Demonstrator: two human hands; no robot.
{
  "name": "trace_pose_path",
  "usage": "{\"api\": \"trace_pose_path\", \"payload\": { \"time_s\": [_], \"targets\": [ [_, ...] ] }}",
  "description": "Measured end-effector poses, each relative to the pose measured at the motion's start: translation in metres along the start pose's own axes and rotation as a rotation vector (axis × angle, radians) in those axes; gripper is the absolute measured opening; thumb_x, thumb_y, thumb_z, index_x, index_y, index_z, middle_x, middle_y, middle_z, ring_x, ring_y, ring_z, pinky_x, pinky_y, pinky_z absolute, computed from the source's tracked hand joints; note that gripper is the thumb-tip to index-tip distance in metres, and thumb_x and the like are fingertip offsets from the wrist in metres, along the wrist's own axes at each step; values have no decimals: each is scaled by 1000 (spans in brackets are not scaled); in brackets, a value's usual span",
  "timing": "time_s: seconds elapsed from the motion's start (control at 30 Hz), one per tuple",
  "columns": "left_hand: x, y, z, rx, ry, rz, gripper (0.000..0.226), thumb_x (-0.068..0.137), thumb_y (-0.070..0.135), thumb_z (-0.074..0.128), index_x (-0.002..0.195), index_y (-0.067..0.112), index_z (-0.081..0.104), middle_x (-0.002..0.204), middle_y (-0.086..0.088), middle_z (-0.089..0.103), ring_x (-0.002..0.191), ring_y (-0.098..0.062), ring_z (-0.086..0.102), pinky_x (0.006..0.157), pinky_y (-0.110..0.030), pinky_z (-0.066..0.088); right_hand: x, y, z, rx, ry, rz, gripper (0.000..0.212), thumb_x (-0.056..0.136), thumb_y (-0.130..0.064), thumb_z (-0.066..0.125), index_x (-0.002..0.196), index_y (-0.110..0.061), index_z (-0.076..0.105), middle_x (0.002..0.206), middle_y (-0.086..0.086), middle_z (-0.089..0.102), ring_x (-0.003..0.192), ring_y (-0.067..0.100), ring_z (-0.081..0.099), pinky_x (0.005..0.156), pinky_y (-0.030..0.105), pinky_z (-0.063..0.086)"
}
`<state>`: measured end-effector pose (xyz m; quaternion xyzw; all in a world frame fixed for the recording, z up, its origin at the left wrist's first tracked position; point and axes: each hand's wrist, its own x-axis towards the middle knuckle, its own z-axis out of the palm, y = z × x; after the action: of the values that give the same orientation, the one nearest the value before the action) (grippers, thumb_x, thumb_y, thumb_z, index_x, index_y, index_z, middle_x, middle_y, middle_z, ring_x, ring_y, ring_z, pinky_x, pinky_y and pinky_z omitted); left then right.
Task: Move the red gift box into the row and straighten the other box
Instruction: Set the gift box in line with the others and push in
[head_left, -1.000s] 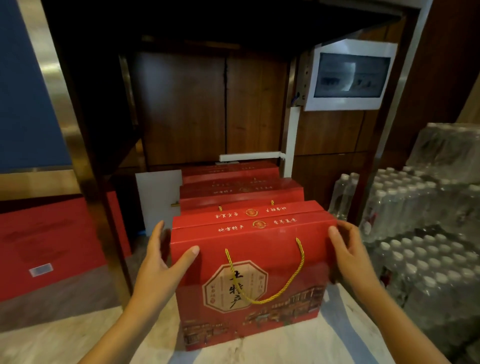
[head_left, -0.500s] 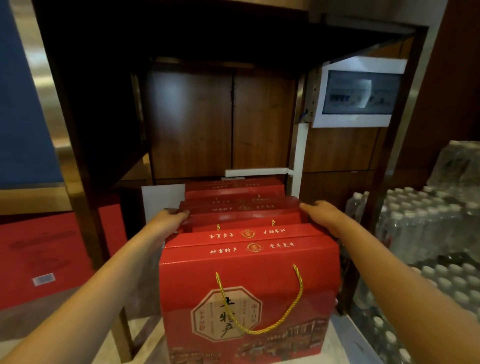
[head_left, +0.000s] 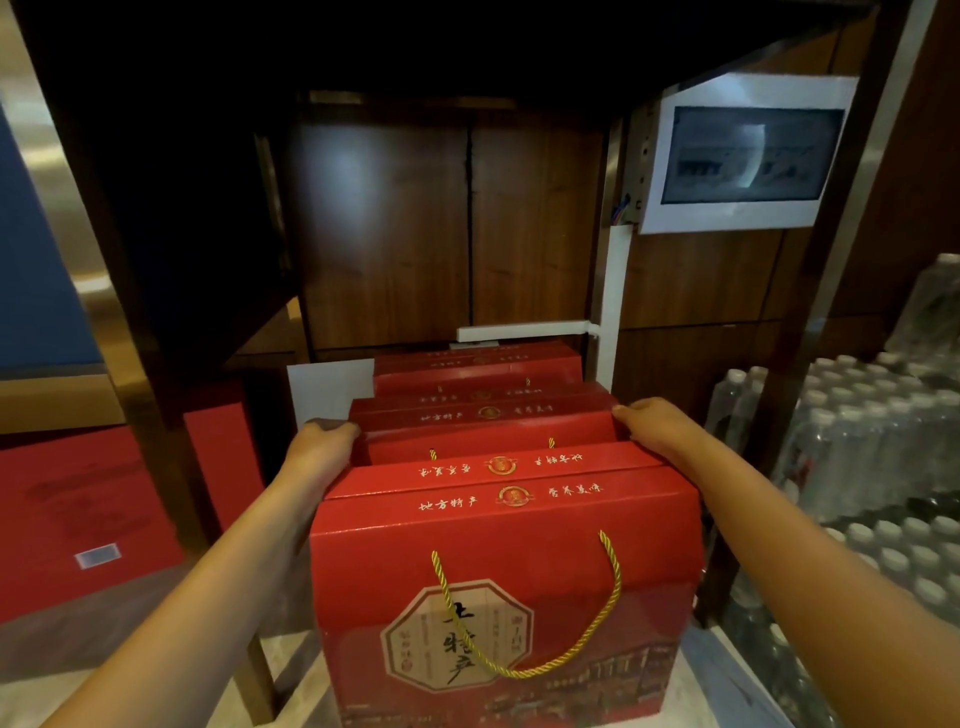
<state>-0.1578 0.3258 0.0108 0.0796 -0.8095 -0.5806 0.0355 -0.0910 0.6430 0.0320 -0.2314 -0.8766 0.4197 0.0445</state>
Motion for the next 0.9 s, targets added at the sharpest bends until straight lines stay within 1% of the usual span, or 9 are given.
{"api": "trace_pose_path", "payload": {
  "time_s": [0.07, 0.13, 0.23, 0.33, 0.43, 0.6, 0.7, 0.83, 0.9],
  "targets": [
    [1, -1, -1, -17, -8, -15, 21, 87, 17, 51, 66, 17, 53, 74, -8, 57, 68, -23, 54, 61, -26, 39, 1, 1, 1, 22, -1, 6, 42, 98, -29, 39, 112, 3, 62, 96, 18, 62, 85, 28, 59, 61, 27, 43],
    [2, -1, -2, -11, -10, -18, 11, 86, 21, 53, 87, 13, 60, 88, -10, 62, 76, -24, 57, 68, -29, 43, 2, 1, 0, 33, -6, 12, 41, 97, -30, 40, 113, 1, 63, 97, 18, 64, 86, 29, 61, 67, 32, 46],
    [11, 1, -5, 33, -40, -47, 37, 86, 31, 56, 115, 8, 58, 110, -12, 64, 97, -28, 61, 85, -33, 47, 3, -1, -5, 80, -39, 35, 43, 96, -32, 43, 121, 0, 56, 96, 15, 65, 86, 28, 62, 79, 39, 51],
    [25, 15, -9, 92, -29, -4, 51, 90, 38, 52, 128, 4, 51, 127, -17, 57, 112, -33, 56, 87, -37, 48, 13, -13, -14, 76, -11, 11, 48, 95, -34, 46, 127, 2, 47, 86, 10, 60, 87, 26, 58, 75, 36, 51],
    [47, 37, -8, 119, -37, 41, 55, 92, 38, 50, 134, 3, 46, 136, -17, 51, 121, -33, 51, 100, -40, 44, 32, -31, -20, 34, 7, -11, 48, 95, -34, 45, 125, 3, 52, 110, 19, 64, 101, 31, 61, 92, 40, 49],
    [76, 50, 11, 6, -222, -82, 44, 87, 28, 60, 122, 1, 57, 114, -15, 61, 101, -27, 58, 87, -36, 47, 68, -49, -18, 20, -68, -31, 50, 95, -36, 46, 127, 3, 51, 119, 16, 59, 94, 22, 54, 73, 29, 48],
    [85, 55, 27, 16, -291, -144, 32, 88, 24, 60, 109, -1, 57, 88, -14, 61, 74, -25, 61, 62, -33, 52, 81, -55, -12, -7, -123, -80, 47, 97, -35, 41, 128, -2, 51, 125, 15, 57, 98, 19, 50, 84, 30, 42],
    [101, 55, 28, 52, -273, -156, 43, 90, 25, 57, 123, -4, 54, 118, -23, 61, 92, -32, 62, 74, -37, 53, 98, -54, -6, 14, -165, -96, 43, 98, -28, 39, 128, 0, 52, 129, 19, 58, 102, 24, 55, 97, 37, 43],
    [106, 53, 25, 36, -281, -153, 42, 91, 22, 55, 125, -4, 54, 121, -23, 60, 93, -31, 61, 74, -38, 53, 104, -50, -4, 11, -141, -97, 41, 98, -26, 40, 122, 3, 56, 121, 22, 62, 101, 29, 59, 88, 37, 47]
  ]
}}
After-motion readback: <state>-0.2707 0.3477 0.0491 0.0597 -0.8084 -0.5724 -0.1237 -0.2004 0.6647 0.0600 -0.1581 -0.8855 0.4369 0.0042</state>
